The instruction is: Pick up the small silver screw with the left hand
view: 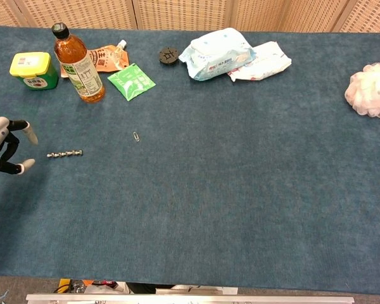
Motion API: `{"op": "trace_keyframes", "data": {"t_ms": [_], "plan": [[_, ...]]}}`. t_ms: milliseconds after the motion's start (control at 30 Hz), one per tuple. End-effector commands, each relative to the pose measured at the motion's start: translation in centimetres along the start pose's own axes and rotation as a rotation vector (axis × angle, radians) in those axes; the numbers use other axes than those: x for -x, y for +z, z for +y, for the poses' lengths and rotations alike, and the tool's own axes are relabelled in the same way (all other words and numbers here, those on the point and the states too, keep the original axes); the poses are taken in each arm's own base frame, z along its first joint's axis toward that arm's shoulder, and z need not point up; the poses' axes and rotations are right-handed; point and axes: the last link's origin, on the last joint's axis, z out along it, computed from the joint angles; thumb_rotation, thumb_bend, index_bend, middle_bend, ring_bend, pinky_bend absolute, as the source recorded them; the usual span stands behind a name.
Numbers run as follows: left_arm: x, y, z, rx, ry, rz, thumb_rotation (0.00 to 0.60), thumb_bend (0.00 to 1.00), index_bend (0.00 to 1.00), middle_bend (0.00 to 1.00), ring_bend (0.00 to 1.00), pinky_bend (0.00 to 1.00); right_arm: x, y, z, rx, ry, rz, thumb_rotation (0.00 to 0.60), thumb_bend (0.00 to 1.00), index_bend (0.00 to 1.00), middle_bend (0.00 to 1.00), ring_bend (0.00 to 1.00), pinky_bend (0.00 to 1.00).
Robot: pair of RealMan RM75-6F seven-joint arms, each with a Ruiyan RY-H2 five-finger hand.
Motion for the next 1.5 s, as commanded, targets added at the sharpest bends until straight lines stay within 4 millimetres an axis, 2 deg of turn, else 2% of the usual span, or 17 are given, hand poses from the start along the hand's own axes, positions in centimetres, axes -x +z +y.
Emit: {"op": "trace_keyframes", "data": {"t_ms": [33, 167, 500, 1133, 1500], "plan": [[0.4, 0.9, 0.5, -0.001, 0.005, -0.005, 0.600, 0.24, 0.43, 0.84, 0.84, 1.00, 0.0, 0.0, 0.2, 0.004, 0.000, -0.002, 0.600, 0.23, 0.37, 0.43, 0.37, 0.40], [0.8, 1.7, 1.1, -0.014, 0.009, -0.006, 0.600, 0.20, 0.44, 0.85, 0.85, 1.00, 0.1, 0.0, 0.4, 0.010, -0.001, -0.007, 0.600, 0.23, 0.37, 0.43, 0.37, 0.40], [2.0, 3.2, 1.8, -0.071, 0.018, -0.058, 0.600, 0.20, 0.45, 0.85, 0.85, 1.00, 0.3, 0.0, 1.0, 0.024, 0.000, -0.015, 0.600, 0.23, 0.37, 0.43, 0.37, 0.40], [2.7, 4.5, 2.5, -0.104, 0.017, -0.095, 0.600, 0.20, 0.48, 0.86, 0.86, 1.00, 0.3, -0.2, 1.7, 0.040, 0.004, -0.017, 0.600, 0.23, 0.37, 0.43, 0.37, 0.40], [2.8, 5.0, 2.8, -0.121, 0.020, -0.111, 0.600, 0.27, 0.48, 0.86, 0.86, 1.00, 0.3, -0.3, 2.2, 0.053, 0.006, -0.018, 0.600, 0.23, 0.37, 0.43, 0.38, 0.40]]}}
